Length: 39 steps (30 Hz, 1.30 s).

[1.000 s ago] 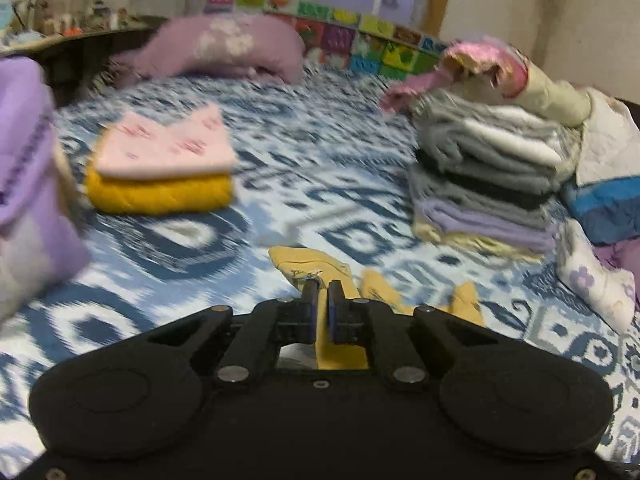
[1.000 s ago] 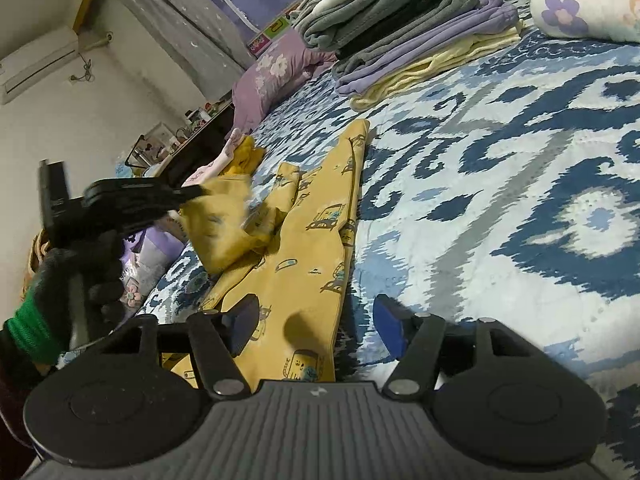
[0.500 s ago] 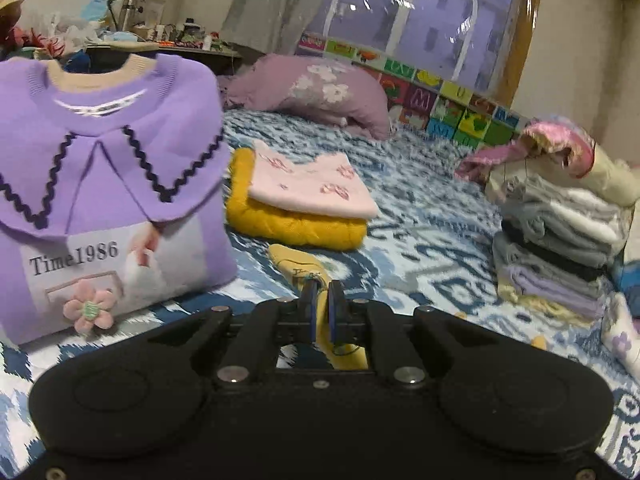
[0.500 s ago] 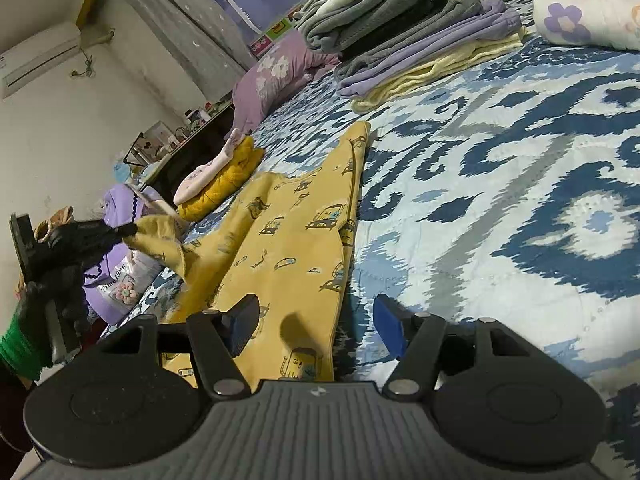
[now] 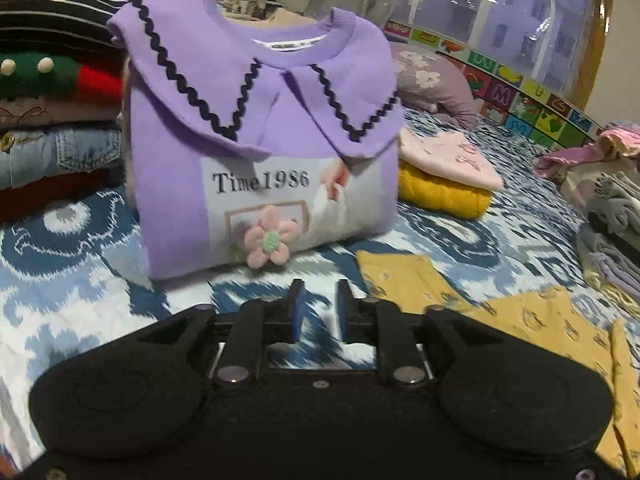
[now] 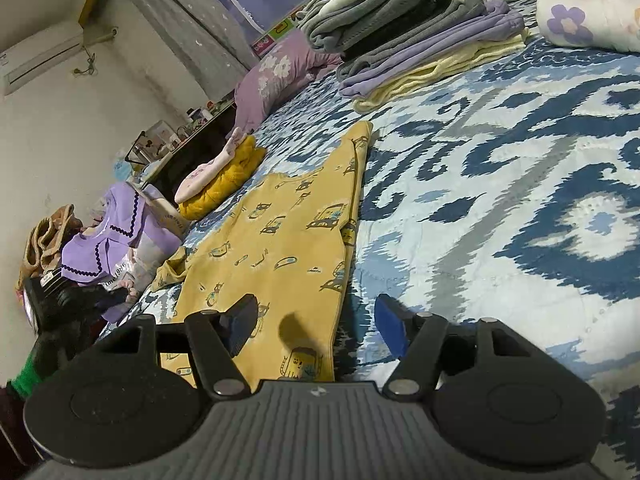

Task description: Fold clothes

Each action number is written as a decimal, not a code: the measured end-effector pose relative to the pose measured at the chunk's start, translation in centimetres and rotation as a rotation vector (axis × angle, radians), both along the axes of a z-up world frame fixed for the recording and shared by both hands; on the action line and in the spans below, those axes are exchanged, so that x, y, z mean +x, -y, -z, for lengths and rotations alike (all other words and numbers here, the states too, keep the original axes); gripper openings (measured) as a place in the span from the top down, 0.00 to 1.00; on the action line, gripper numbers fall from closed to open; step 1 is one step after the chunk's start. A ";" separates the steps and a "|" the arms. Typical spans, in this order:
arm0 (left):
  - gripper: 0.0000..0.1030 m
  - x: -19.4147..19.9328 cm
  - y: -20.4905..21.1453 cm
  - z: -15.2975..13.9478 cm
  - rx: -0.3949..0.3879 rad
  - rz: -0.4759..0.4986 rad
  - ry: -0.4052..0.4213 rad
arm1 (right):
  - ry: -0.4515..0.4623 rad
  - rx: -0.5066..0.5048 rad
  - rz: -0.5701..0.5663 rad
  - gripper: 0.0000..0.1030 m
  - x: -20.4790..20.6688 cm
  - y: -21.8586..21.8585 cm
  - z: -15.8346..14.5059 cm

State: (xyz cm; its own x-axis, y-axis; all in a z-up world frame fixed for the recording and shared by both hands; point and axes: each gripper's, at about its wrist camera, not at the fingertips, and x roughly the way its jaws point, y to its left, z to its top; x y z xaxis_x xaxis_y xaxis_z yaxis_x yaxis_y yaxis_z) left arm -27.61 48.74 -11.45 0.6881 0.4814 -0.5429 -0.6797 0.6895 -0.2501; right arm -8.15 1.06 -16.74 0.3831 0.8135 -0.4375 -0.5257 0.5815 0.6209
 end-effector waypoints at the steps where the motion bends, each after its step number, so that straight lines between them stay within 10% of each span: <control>1: 0.59 0.6 0.5 -0.3 -0.012 0.029 0.003 | 0.002 -0.001 0.000 0.36 0.0 0.0 0.0; 12: 0.40 12.3 5.8 0.1 -0.020 0.166 -0.231 | 0.023 -0.003 -0.010 0.32 -0.3 -0.2 0.0; 16: 0.86 11.8 6.3 1.1 0.044 0.125 -0.351 | 0.021 0.001 -0.015 0.31 -0.2 -0.2 0.0; 23: 0.89 4.0 5.6 1.3 -0.102 0.023 -0.177 | 0.014 0.001 -0.015 0.31 -0.2 -0.1 0.0; 27: 0.79 -0.8 5.5 1.6 -0.197 -0.037 -0.085 | 0.014 0.001 -0.013 0.31 -0.3 -0.1 0.0; 31: 0.48 -3.3 3.8 1.2 -0.265 -0.101 0.024 | 0.019 -0.005 -0.013 0.31 -0.3 -0.1 0.0; 39: 0.62 -2.2 0.5 2.1 -0.282 -0.162 -0.028 | 0.033 -0.012 -0.011 0.31 -0.5 -0.2 -0.1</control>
State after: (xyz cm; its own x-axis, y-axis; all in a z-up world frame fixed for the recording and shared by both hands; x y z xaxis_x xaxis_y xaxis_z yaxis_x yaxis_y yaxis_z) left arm -29.82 48.22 -13.56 0.5978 0.4112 -0.6881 -0.7843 0.4777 -0.3959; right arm -8.64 1.23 -16.68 0.3886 0.8125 -0.4345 -0.5518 0.5829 0.5965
